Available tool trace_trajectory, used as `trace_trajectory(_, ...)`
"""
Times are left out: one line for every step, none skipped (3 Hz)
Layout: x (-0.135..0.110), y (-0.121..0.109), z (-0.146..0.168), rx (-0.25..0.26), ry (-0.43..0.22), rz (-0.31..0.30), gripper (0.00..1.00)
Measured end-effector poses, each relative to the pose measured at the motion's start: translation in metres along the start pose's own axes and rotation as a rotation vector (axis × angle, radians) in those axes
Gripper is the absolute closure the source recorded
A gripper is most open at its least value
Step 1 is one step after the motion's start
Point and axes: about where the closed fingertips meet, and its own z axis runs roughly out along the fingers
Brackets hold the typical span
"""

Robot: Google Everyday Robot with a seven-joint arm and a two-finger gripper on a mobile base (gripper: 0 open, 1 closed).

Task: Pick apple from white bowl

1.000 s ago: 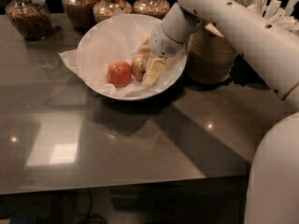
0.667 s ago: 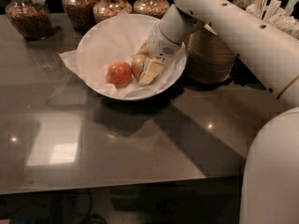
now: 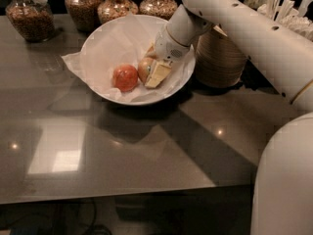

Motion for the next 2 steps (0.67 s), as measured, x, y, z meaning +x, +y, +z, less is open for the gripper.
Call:
trace_trajectory(0.000, 0.000, 0.000, 0.000, 0.000, 0.000, 0.99)
trace_trajectory(-0.008, 0.001, -0.012, 0.029, -0.051, -0.001, 1.00)
